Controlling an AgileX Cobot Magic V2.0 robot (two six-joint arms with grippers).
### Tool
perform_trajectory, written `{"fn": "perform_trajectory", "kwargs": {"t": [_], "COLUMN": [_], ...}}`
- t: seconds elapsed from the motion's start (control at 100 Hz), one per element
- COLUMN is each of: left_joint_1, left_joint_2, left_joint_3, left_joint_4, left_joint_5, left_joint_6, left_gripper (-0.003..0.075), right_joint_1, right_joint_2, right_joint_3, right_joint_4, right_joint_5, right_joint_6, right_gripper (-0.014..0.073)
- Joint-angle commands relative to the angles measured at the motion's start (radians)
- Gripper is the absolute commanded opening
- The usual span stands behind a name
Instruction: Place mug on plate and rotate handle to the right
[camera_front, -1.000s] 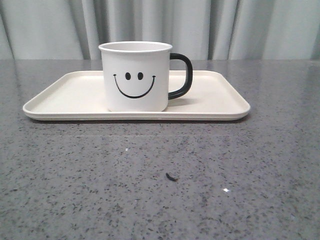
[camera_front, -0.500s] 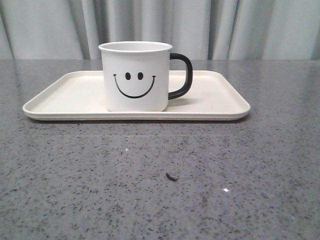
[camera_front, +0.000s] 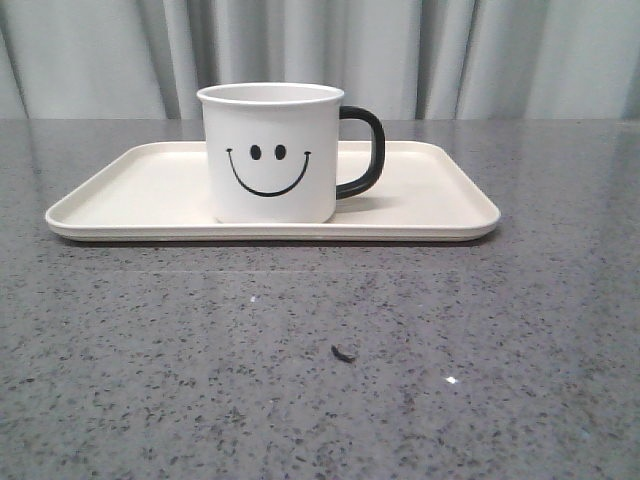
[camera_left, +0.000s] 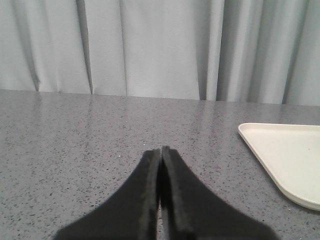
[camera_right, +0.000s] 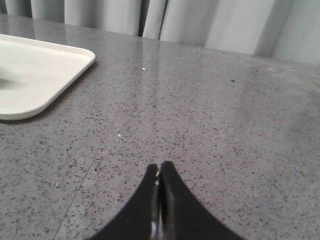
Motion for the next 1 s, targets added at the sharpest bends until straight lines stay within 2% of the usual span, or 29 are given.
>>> {"fn": "perform_trajectory", "kwargs": {"t": [0.0, 0.14, 0.99], "left_joint_1": [0.001, 0.001, 0.001], "left_joint_2": [-0.033, -0.033, -0.033], "left_joint_3": [0.006, 0.006, 0.006], "left_joint_4": [-0.004, -0.004, -0.004], "left_joint_5": [-0.076, -0.076, -0.076], "left_joint_6": [-0.009, -0.009, -0.009], "left_gripper": [-0.0019, -0.0019, -0.0019], "right_joint_1": [-0.023, -0.037, -0.039], "right_joint_2": [-0.020, -0.020, -0.020], "right_joint_3": [0.003, 0.070, 0.066], "right_joint_4": [0.000, 0.021, 0.020], "right_joint_5": [-0.143, -0.250, -0.236], "right_joint_6": [0.011, 0.011, 0.009], "right_gripper": [-0.0061, -0.0061, -0.0061]}}
